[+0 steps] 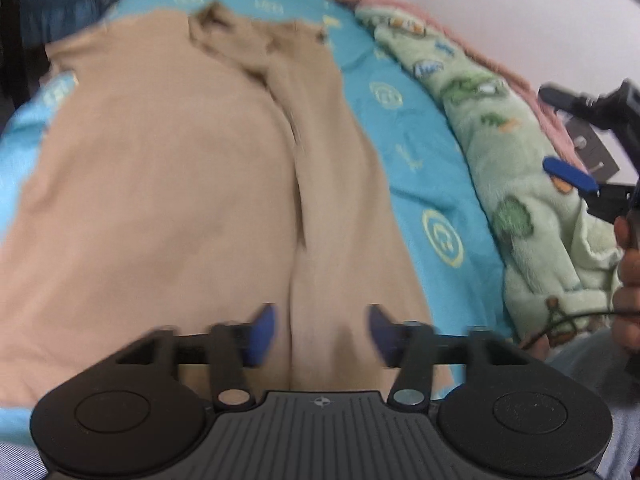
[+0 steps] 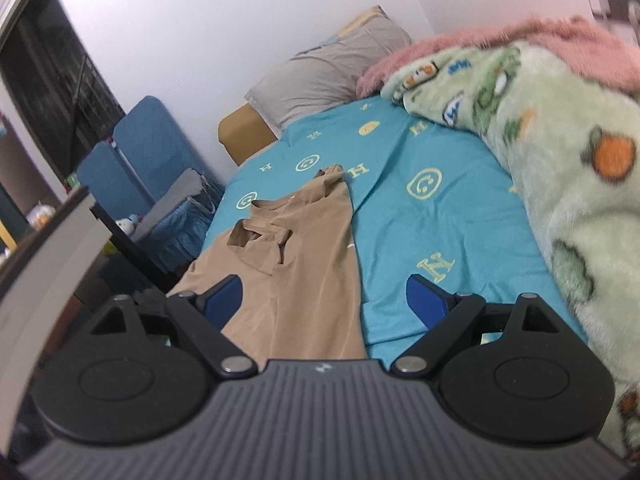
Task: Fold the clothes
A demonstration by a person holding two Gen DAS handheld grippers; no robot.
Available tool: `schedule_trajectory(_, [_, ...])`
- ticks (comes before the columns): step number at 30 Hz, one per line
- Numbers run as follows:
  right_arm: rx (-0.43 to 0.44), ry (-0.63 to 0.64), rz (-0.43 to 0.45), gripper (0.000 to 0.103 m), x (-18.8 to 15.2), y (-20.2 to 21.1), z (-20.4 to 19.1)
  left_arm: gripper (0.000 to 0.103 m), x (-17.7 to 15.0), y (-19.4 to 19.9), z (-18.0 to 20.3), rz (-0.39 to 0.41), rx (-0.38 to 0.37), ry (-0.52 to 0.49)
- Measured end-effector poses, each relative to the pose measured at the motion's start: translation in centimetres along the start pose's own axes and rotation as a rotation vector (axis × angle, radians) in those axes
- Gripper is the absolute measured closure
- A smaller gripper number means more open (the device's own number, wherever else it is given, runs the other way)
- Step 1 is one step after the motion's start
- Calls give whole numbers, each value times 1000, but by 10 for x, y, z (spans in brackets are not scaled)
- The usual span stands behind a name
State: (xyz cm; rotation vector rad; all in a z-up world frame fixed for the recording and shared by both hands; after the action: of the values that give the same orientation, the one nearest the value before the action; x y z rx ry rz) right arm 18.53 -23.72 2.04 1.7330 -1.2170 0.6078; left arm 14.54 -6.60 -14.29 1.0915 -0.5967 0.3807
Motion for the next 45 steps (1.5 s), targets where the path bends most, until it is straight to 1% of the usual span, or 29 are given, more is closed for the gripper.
schedule_trajectory(1, [-1,19,1,13,-1,0,-3,26,7,6,-3,30,12,2])
schedule_trajectory(2, [-2,38,1,13,-3,0,-6,22,17,11,-9,59,17,19])
schedule_trajectory(3, [-4,57,1,13,-4,-1,-9,20,27,14,-18,80,16,51])
schedule_trajectory(5, [-3,88,-3,13,-7,-2,-15,20,49,19,-40,113,12,125])
schedule_trajectory(7, [3,97,-15,13,-11,-4,-20,20,79,15,-68,155,40,193])
schedule_trajectory(10, [5,105,-35,13,-16,-10,-25,20,121,3,-121,220,111,288])
schedule_trajectory(13, [-5,107,-55,13,-21,-18,-26,20,154,-14,-186,288,186,402])
schedule_trajectory(17, [-26,93,-92,13,-28,-33,-24,20,179,-48,-263,333,233,598])
schedule_trajectory(19, [-42,82,-115,13,-31,-46,-22,20,189,-64,-294,360,276,645])
schedule_trajectory(22, [-54,63,-148,13,-35,-69,-22,20,198,-85,-335,391,329,673])
schedule_trajectory(24, [-62,58,-166,13,-37,-84,-23,20,202,-98,-358,400,331,706])
schedule_trajectory(29, [-63,58,-215,13,-45,-116,-23,21,214,-124,-401,451,260,827])
schedule_trajectory(31, [-64,54,-242,13,-50,-127,-22,21,223,-131,-408,487,225,840])
schedule_trajectory(32, [-64,44,-257,13,-53,-132,-20,21,228,-137,-411,482,218,841])
schedule_trajectory(34, [-66,26,-273,13,-55,-138,-18,24,236,-150,-416,457,220,841])
schedule_trajectory(36, [-68,9,-290,13,-58,-144,-15,45,242,-158,-417,435,261,819])
schedule_trajectory(37, [-70,5,-292,13,-59,-145,-15,53,246,-159,-416,437,283,795])
schedule_trajectory(39, [-69,-4,-294,13,-59,-146,-15,87,255,-155,-408,446,311,727])
schedule_trajectory(40, [-67,-9,-293,13,-59,-146,-15,91,259,-150,-403,450,332,685])
schedule_trajectory(42, [-60,-14,-284,13,-56,-144,-16,94,272,-138,-387,471,372,596])
schedule_trajectory(45, [-56,-19,-269,13,-53,-140,-15,95,294,-116,-350,475,425,457])
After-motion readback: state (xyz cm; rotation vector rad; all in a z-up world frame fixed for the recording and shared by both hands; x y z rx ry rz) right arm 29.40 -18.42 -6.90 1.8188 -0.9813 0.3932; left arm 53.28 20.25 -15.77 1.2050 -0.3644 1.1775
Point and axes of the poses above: each gripper's, at about its wrist camera, not at the fingertips, and y roughly against the way its jaws point, z to its right, x to its top, the point moved 7 cm from there along -y, roughly the way its jaws point, and after that the axes turned 7 degrees about z, right-handed, at the moved point
